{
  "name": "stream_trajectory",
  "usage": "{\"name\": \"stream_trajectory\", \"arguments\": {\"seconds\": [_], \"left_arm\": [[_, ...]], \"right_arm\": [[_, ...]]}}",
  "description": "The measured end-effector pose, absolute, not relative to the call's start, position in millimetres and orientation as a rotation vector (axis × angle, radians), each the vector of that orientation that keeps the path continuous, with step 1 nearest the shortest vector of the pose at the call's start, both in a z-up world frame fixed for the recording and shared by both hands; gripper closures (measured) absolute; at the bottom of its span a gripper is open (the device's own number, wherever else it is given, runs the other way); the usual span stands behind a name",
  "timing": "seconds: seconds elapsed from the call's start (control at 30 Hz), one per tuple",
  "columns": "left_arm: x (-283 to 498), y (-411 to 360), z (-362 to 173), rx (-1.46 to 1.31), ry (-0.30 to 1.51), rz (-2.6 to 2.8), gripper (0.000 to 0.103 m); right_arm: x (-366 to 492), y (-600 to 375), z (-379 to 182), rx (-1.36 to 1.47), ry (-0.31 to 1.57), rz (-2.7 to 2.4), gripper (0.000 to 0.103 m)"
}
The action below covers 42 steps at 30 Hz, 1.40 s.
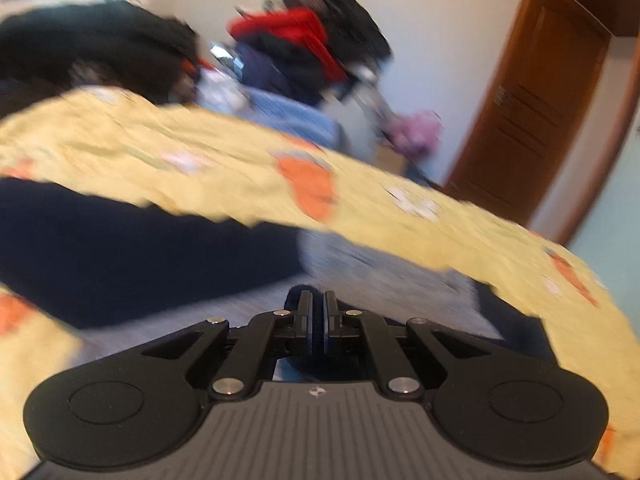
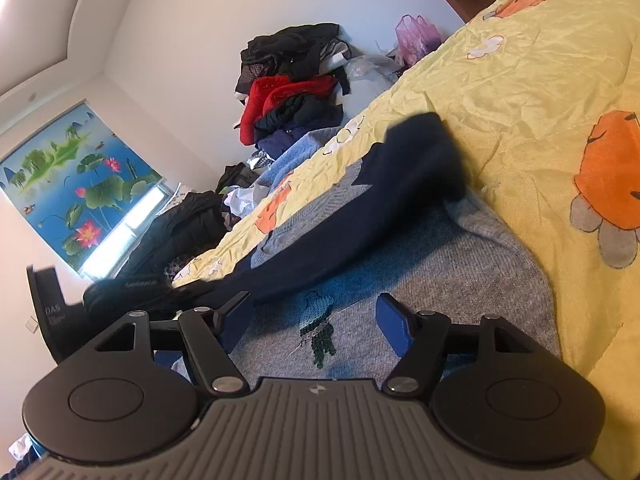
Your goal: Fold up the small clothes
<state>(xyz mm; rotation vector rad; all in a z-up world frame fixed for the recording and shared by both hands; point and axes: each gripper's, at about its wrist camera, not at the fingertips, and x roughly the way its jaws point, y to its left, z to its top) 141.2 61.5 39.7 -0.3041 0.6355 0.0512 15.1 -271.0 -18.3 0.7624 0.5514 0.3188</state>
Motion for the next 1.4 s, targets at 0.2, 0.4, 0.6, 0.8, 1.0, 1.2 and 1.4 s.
{"name": "stream_trajectory", "arguments": {"seconds": [0.2, 0.4, 0.6, 0.8, 1.0, 1.2, 1.4], "left_arm": [[131, 96, -2, -0.264, 0.711, 0.154, 0.099], [128, 101, -6, -0.299, 0.688, 0.142, 0.099], [128, 99, -4, -0.281, 0.681, 0.139, 0.099], [128, 100, -5, -0.292, 0.674, 0.134, 0.099], [127, 104, -4, -0.316, 0.67, 0.123, 0.099], [89, 149, 16, -0.383, 0.581, 0.104, 0.095], [75, 283, 21, -0.657, 0.541, 0.339, 0.059]], "right_arm": [[16, -269, -19, 0.748, 0.551, 0.32, 0.03], [24, -261, 14, 0.583, 0.495, 0.293, 0.028], [124, -241, 38, 0.289, 0.601, 0.206, 0.02], [171, -234, -4, 0.078, 0.722, 0.116, 0.031], [163, -226, -12, -0.014, 0.683, 0.117, 0.025], [163, -230, -9, 0.008, 0.679, 0.132, 0.022], [162, -229, -9, 0.01, 0.677, 0.14, 0.019]]}}
